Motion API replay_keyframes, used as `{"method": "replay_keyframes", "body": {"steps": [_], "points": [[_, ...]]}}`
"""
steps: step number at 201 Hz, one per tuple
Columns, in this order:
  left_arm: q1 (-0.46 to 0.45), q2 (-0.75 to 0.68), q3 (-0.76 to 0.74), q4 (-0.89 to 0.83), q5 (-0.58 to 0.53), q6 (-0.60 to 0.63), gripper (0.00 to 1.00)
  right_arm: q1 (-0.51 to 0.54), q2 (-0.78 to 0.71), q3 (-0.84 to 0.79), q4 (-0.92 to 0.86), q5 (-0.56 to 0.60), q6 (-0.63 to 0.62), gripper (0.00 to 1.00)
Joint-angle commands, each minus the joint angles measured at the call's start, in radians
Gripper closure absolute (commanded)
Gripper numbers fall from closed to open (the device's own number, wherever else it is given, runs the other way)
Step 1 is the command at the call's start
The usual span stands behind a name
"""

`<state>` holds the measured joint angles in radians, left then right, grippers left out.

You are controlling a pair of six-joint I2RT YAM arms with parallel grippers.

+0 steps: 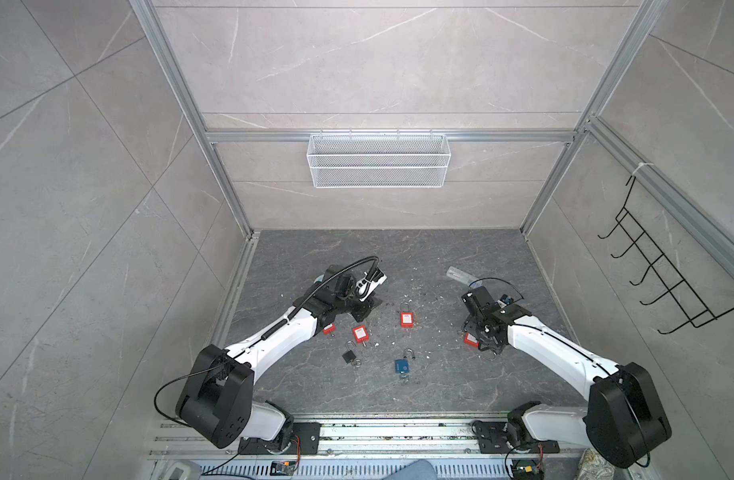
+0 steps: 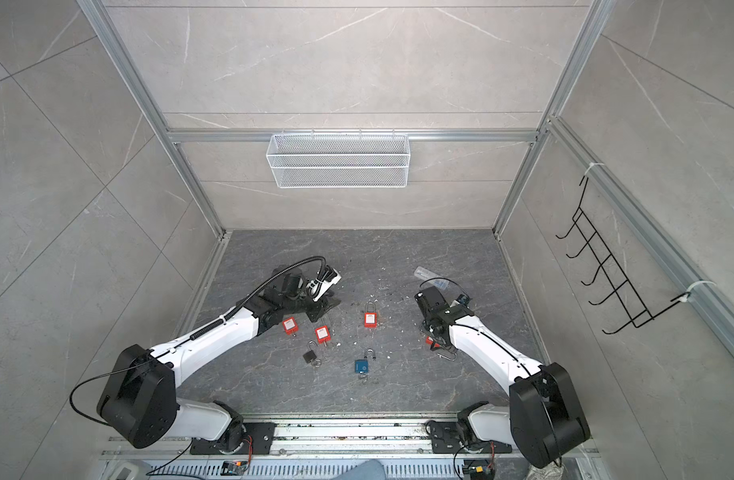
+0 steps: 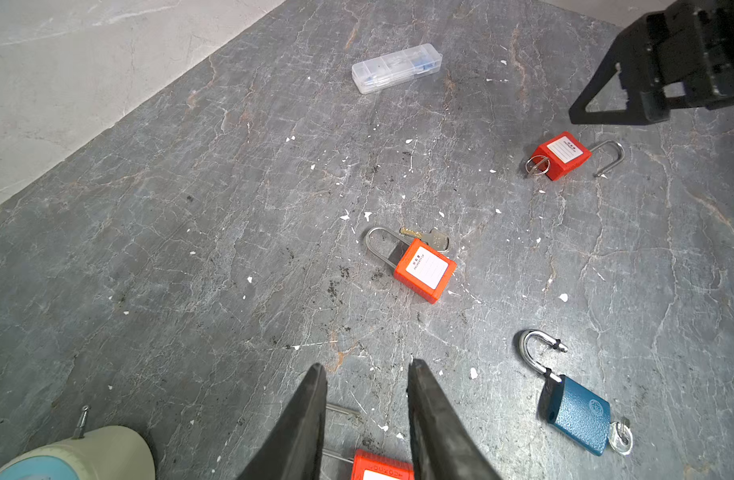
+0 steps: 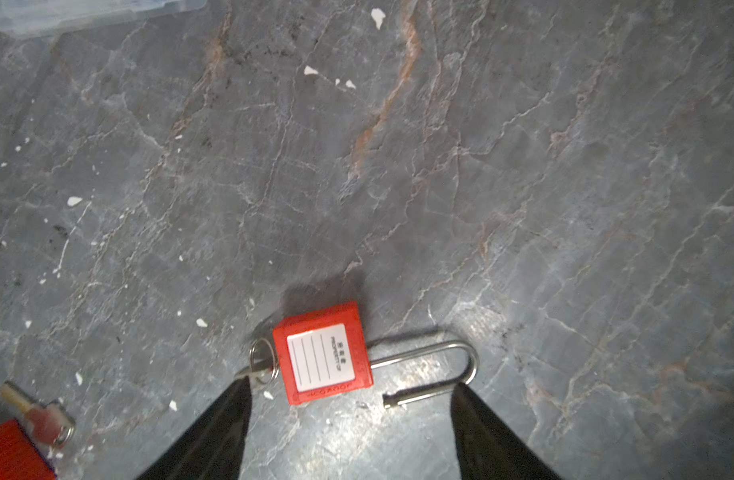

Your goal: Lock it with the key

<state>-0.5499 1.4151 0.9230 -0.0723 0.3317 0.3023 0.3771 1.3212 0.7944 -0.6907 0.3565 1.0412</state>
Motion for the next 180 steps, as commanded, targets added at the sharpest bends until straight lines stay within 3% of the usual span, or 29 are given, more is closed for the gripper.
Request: {"method": "replay_keyframes", "body": {"steps": [1, 68, 119, 155, 180], "points": [[-0.004, -0.002, -0.008, 0.035, 0.008, -0.025, 0.65, -0.008, 0.031, -0.005, 0.038, 0.012, 0.037, 0.23], [-0.004, -0.019, -0.028, 0.016, -0.012, -0.015, 0.65, -0.022, 0.142, -0.018, 0.135, -0.066, 0.033, 0.24], [-0.004, -0.021, -0.03, 0.014, -0.016, -0.022, 0.65, 0.0, 0.219, 0.007, 0.205, -0.131, -0.211, 0.29], [-0.005, -0.009, -0.021, 0.02, -0.011, -0.032, 0.65, 0.072, 0.275, 0.061, 0.286, -0.234, -0.449, 0.33], [-0.008, -0.004, -0.018, 0.026, -0.008, -0.043, 0.65, 0.161, 0.293, 0.102, 0.307, -0.232, -0.615, 0.35]]}}
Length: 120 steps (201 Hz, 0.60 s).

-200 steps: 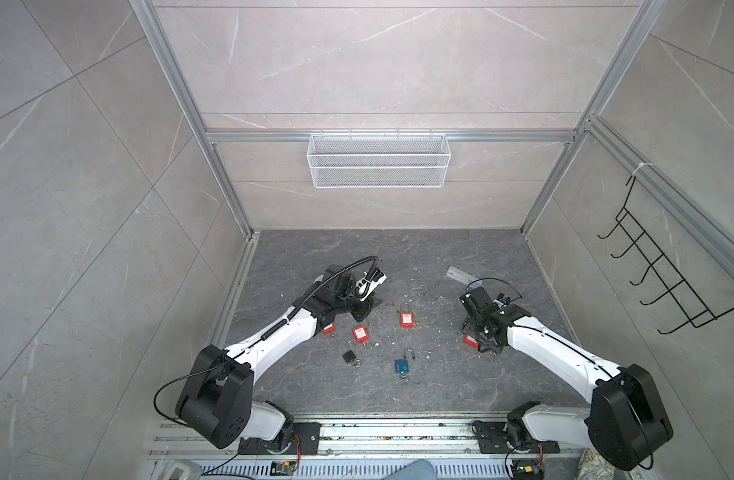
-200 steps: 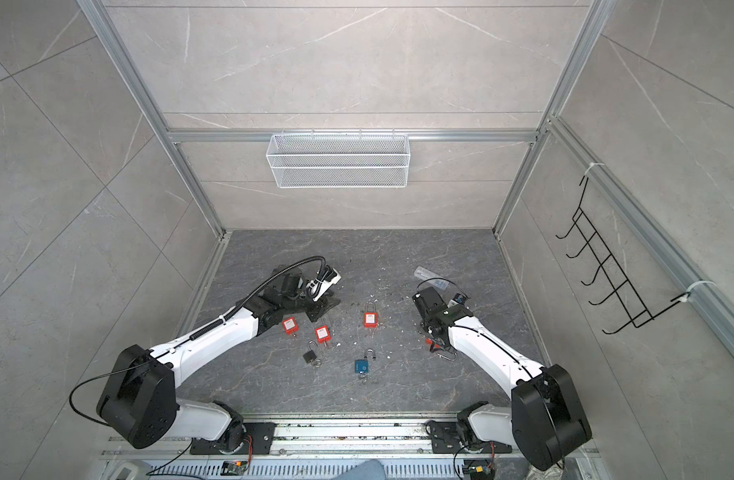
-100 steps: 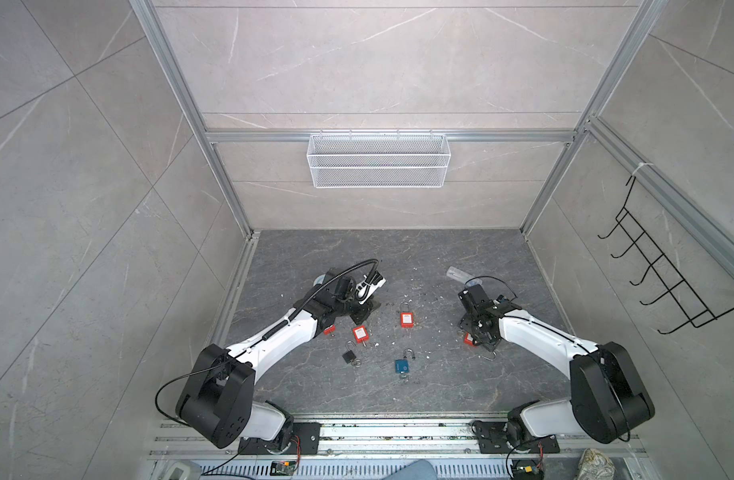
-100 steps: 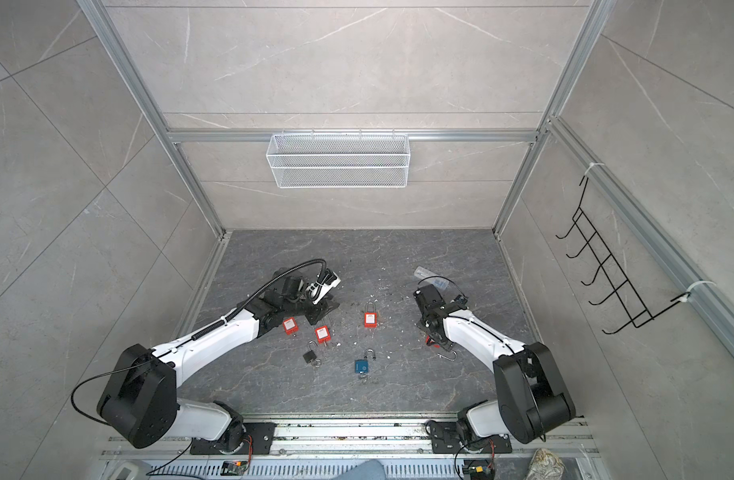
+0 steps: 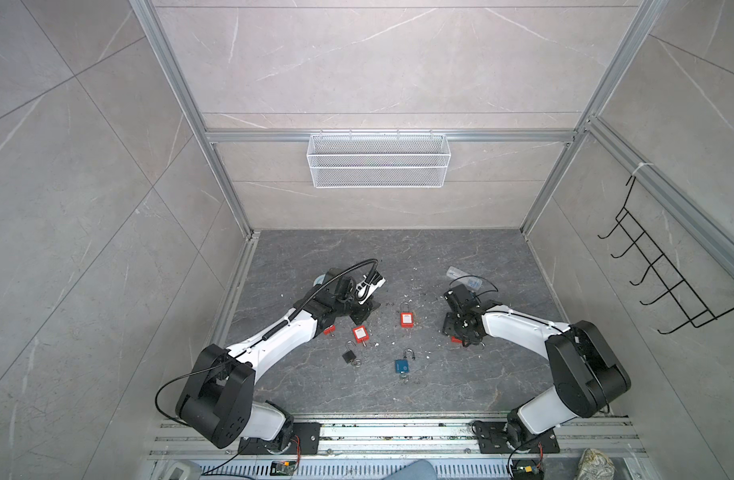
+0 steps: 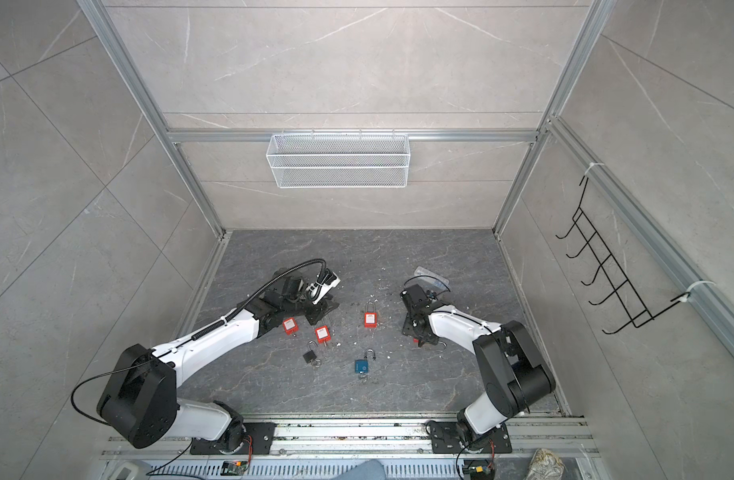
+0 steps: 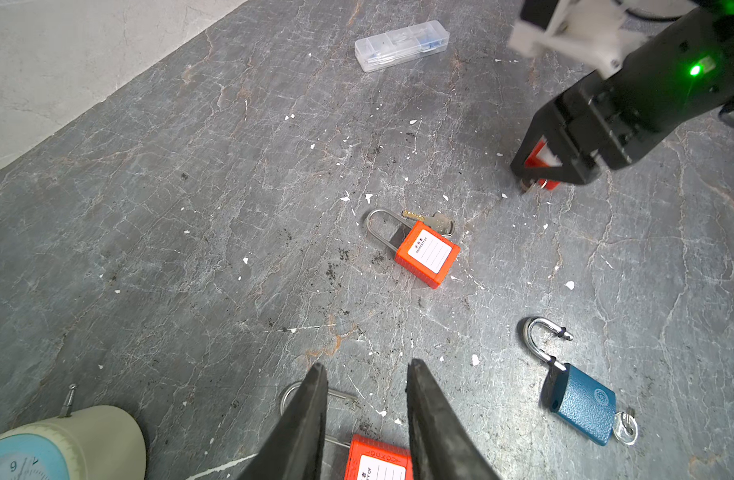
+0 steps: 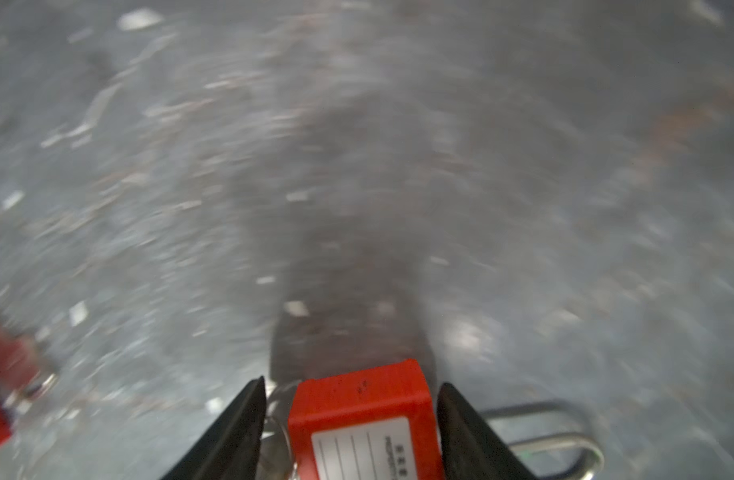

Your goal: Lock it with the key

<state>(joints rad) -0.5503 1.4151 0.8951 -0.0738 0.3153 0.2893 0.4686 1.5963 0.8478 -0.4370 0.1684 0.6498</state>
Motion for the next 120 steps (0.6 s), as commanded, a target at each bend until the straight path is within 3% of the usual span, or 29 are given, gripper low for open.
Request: {"method": "replay_keyframes", "body": {"steps": [1, 28, 51, 75, 120], "points": [[-0.008, -0.004, 0.01, 0.029, 0.008, -0.03, 0.65, 0.074, 0.018, 0.049, 0.053, -0.045, -0.229, 0.35], [-0.008, 0.002, 0.01, 0.029, 0.007, -0.033, 0.65, 0.103, 0.021, 0.069, 0.05, -0.084, -0.318, 0.37], [-0.008, 0.004, 0.012, 0.031, 0.01, -0.033, 0.65, 0.11, -0.024, 0.076, 0.014, 0.022, -0.258, 0.32], [-0.008, 0.009, 0.015, 0.032, 0.01, -0.033, 0.65, 0.111, -0.087, 0.098, -0.048, 0.07, -0.073, 0.27], [-0.008, 0.018, 0.025, 0.035, 0.006, -0.04, 0.65, 0.114, -0.101, 0.145, -0.178, 0.081, 0.405, 0.21]]}}
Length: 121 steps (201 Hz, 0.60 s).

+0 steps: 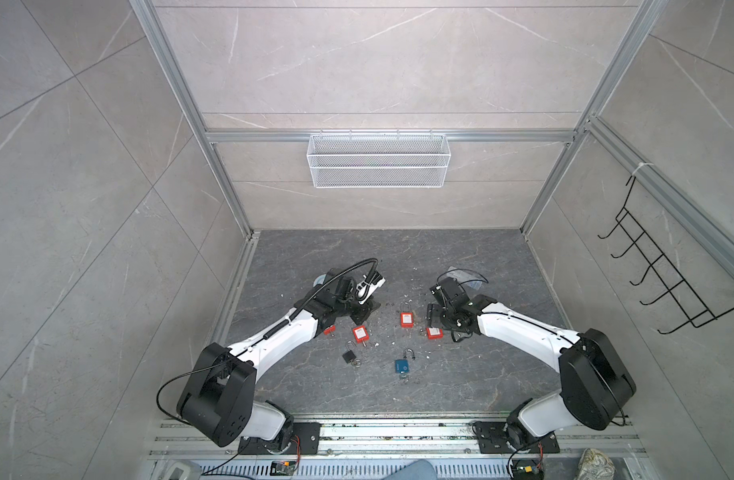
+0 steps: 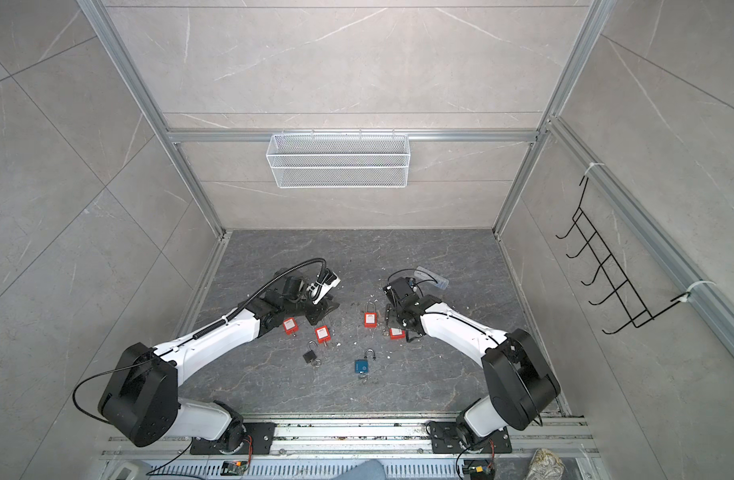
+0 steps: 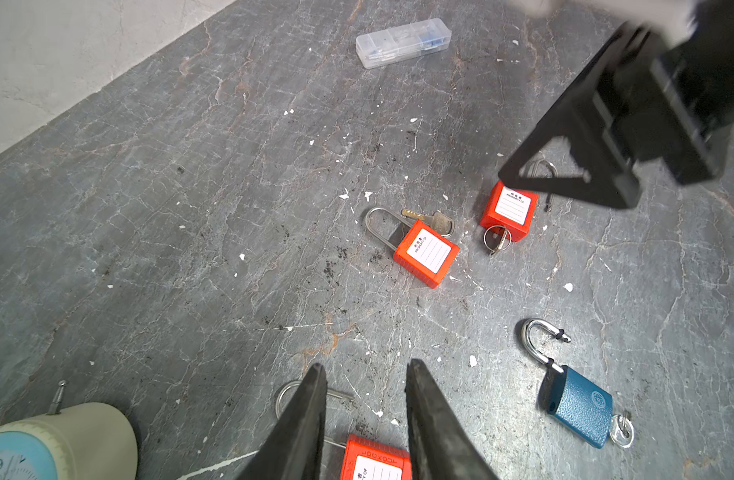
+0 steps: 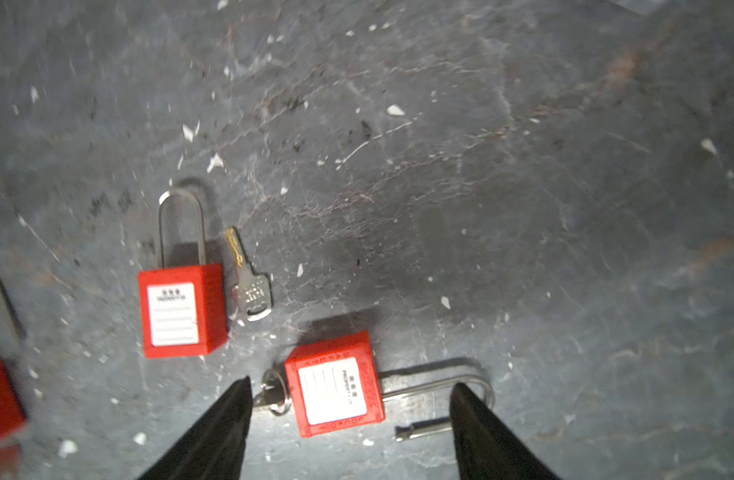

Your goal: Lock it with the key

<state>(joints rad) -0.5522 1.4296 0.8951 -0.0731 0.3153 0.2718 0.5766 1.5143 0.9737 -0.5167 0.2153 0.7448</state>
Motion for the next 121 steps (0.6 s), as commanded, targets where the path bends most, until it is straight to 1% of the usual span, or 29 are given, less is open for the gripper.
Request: {"method": "replay_keyframes", "body": {"steps": [1, 14, 30, 55, 70, 121], "points": [[-0.006, 0.002, 0.025, 0.033, 0.006, -0.022, 0.65, 0.006, -0.02, 0.016, -0.097, 0.033, 0.327, 0.21], [-0.008, -0.004, 0.02, 0.034, -0.001, -0.023, 0.65, 0.005, -0.029, -0.012, -0.061, 0.011, 0.472, 0.21], [-0.008, -0.017, 0.007, 0.033, -0.011, -0.026, 0.65, 0.006, -0.037, -0.038, -0.042, 0.012, 0.631, 0.21], [-0.007, -0.046, -0.02, 0.037, -0.028, -0.03, 0.65, 0.006, -0.048, -0.092, 0.048, -0.006, 0.798, 0.22], [-0.008, -0.065, -0.034, 0.034, -0.038, -0.03, 0.65, 0.006, -0.031, -0.088, 0.062, -0.011, 0.835, 0.22], [-0.008, -0.099, -0.057, 0.017, -0.068, -0.029, 0.65, 0.006, 0.054, -0.081, 0.085, -0.059, 0.854, 0.25]]}}
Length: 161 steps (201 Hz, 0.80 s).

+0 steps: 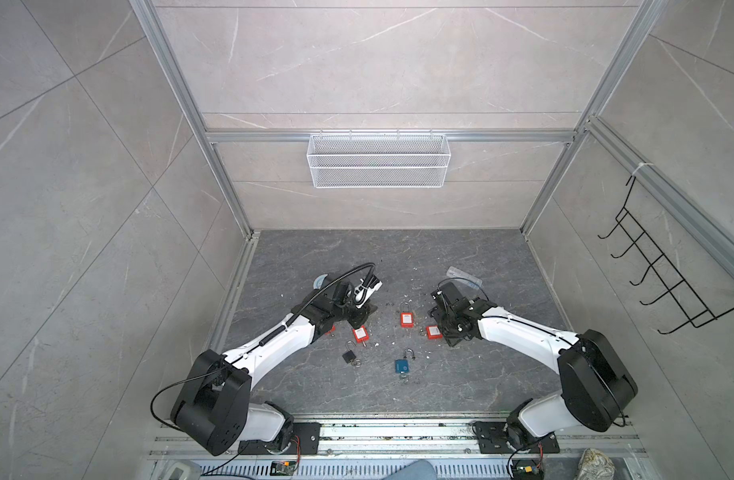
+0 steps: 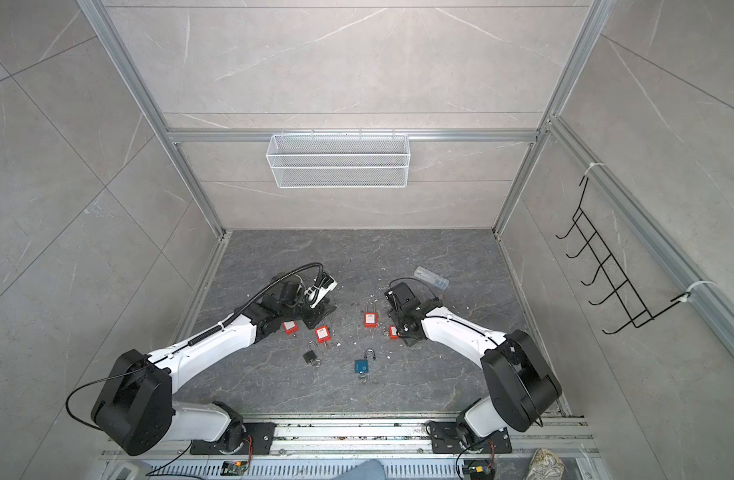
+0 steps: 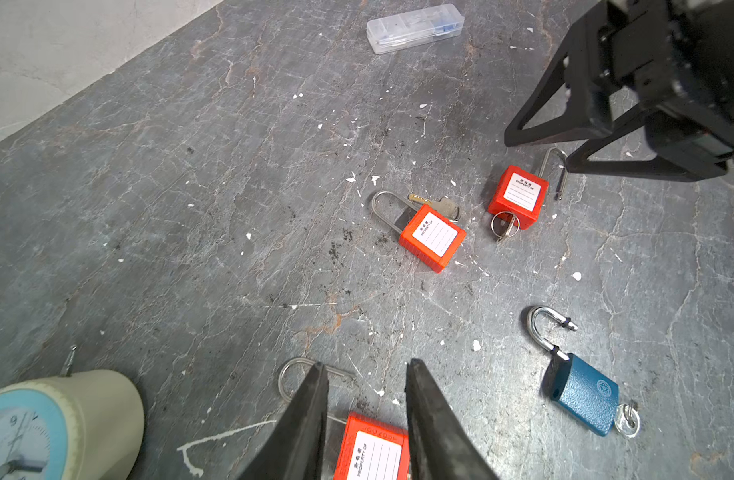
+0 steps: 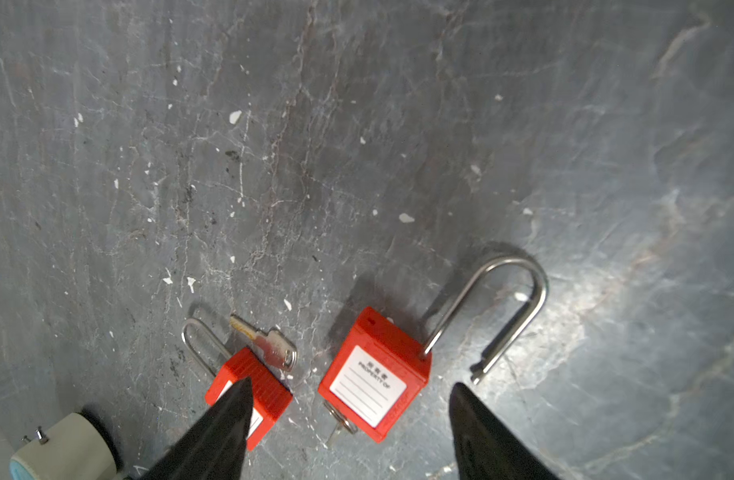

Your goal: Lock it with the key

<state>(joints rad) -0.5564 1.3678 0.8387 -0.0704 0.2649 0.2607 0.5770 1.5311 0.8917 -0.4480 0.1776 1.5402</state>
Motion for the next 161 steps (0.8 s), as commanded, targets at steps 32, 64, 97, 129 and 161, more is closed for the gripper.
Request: {"method": "replay_keyframes", "body": {"steps": [32, 64, 97, 129, 161], "points": [[-0.003, -0.038, 0.0, 0.008, -0.023, -0.017, 0.65, 0.006, 0.071, 0.002, 0.04, -0.041, 0.056, 0.25], [-0.003, -0.033, 0.005, 0.003, -0.019, -0.015, 0.65, 0.006, 0.109, 0.03, 0.016, -0.056, 0.016, 0.27], [-0.003, -0.033, 0.005, 0.0, -0.021, -0.015, 0.65, 0.006, 0.138, 0.032, 0.003, -0.067, -0.033, 0.31], [-0.002, -0.032, 0.002, 0.0, -0.02, -0.014, 0.66, 0.006, 0.16, 0.041, -0.007, -0.074, -0.109, 0.36], [-0.003, -0.032, -0.002, 0.0, -0.018, -0.016, 0.66, 0.006, 0.179, 0.061, -0.028, -0.073, -0.231, 0.42]]}}
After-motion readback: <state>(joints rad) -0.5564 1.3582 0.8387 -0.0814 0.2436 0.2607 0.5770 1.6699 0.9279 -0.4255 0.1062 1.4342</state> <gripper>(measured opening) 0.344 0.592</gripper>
